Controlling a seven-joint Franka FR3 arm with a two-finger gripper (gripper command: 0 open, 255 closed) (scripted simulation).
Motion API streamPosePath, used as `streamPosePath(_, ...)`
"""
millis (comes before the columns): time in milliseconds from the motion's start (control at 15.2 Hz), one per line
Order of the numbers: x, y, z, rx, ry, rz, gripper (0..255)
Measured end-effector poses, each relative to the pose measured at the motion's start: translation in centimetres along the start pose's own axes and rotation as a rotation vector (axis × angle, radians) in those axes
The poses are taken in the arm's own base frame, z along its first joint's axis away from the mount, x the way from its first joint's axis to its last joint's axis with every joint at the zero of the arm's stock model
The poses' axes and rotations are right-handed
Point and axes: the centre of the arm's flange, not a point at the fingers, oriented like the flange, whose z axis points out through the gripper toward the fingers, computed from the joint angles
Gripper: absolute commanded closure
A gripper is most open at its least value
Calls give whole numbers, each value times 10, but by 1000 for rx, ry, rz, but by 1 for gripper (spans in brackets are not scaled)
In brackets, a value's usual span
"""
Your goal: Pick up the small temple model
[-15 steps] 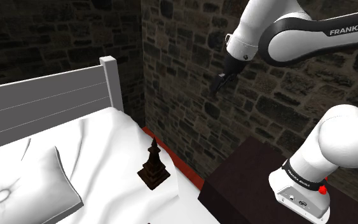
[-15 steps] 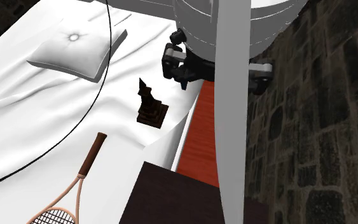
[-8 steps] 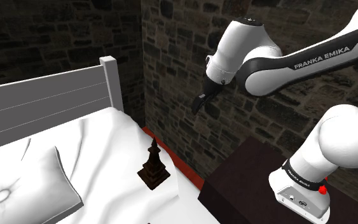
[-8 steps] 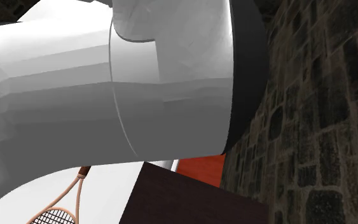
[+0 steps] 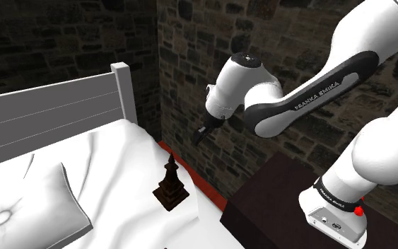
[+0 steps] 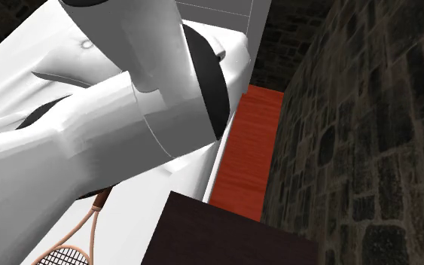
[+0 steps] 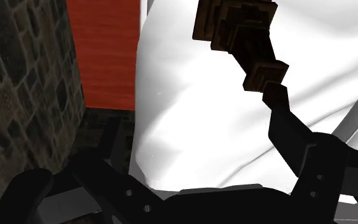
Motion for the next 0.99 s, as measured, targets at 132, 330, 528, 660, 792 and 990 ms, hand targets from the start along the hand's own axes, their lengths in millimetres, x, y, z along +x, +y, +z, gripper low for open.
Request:
streamPosePath(132,0,-18,20,5,11,-11,0)
streamPosePath(330,3,-43,50,12,26,-28,0)
streamPosePath(528,5,-71,80,20,43,-45,0)
streamPosePath(660,8,-86,96,22,57,-60,0)
streamPosePath(792,7,-95,106,22,63,-66,0)
streamPosePath(990,3,-97,121,22,65,-68,0)
